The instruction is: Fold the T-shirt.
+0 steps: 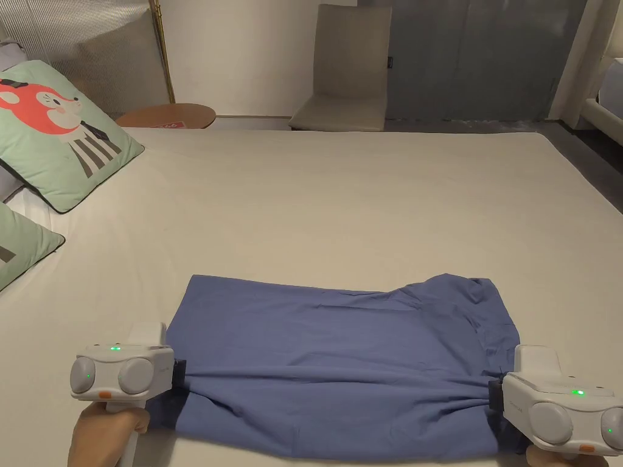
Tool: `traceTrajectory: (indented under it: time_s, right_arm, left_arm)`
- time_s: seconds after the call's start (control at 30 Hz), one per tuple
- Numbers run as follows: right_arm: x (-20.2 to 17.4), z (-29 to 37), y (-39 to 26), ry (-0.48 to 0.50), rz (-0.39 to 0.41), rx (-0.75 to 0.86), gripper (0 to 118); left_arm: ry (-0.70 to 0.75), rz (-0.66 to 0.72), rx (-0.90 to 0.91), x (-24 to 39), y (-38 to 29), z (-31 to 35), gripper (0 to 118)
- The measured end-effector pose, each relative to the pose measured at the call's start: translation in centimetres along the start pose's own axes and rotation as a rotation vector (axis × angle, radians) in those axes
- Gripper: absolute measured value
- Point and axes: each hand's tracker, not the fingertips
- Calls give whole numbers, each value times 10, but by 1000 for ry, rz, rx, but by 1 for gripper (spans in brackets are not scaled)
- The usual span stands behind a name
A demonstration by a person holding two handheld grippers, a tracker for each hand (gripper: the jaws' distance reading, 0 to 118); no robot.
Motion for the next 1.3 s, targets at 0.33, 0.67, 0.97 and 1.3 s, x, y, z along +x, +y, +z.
traceTrajectory:
  time_s: [0.33,0.67,0.97,1.3]
  right_arm:
    - [6,125,29,76,-93,334,107]
    - [-7,239,2,78,-76,616,104]
    - [-25,266,-15,19,-6,693,1]
    - [-29,250,-9,46,2,676,1]
  left_arm:
    - [-169,124,373,17,19,138,100]
    - [-120,19,779,59,-23,266,92]
    - [-168,-2,789,60,-45,269,0]
    - [-124,-3,551,39,-26,222,0]
